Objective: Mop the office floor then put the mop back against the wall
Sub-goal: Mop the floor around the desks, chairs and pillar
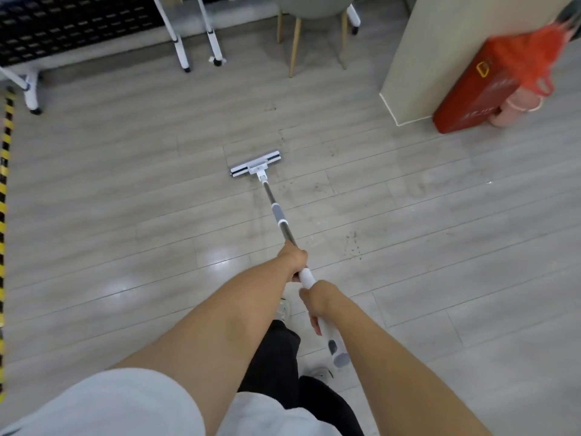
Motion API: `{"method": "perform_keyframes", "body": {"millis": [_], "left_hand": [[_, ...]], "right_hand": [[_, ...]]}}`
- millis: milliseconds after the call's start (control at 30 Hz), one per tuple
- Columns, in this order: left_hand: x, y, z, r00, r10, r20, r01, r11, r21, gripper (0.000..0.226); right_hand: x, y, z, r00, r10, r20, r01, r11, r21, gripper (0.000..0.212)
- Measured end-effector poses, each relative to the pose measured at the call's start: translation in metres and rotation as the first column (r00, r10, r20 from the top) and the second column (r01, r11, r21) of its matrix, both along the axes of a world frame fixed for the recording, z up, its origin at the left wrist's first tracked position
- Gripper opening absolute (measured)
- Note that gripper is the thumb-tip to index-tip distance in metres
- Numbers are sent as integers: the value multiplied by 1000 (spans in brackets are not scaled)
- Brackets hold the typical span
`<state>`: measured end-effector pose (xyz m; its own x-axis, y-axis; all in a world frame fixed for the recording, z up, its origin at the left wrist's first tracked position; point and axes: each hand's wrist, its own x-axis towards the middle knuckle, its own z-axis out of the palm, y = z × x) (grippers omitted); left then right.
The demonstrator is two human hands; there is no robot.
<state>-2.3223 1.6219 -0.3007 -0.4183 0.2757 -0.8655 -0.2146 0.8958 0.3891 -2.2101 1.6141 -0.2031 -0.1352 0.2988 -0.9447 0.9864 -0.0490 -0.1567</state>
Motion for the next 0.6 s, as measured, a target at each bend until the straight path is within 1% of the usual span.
{"method": "perform_keyframes", "body": {"millis": [167,367,500,600], "left_hand": [[-38,6,-21,1000,12,9,-12,1000,-4,44],[-120,38,-34,1000,12,7,-12,1000,3,45],[-169,69,-45,1000,1,-8,-1,1000,-5,44],[-185,85,-52,1000,16,3,-16,1000,8,46]], "right_hand": [[-35,6,-11,992,-126,-18,125,991,-48,28],[-116,34,-23,988,-144,-60,141,988,-58,30],[-164,62,-38,965,-249,-88,241,966,-88,26],[-178,79,-48,958,-271,-98,262,961,-91,23]]}}
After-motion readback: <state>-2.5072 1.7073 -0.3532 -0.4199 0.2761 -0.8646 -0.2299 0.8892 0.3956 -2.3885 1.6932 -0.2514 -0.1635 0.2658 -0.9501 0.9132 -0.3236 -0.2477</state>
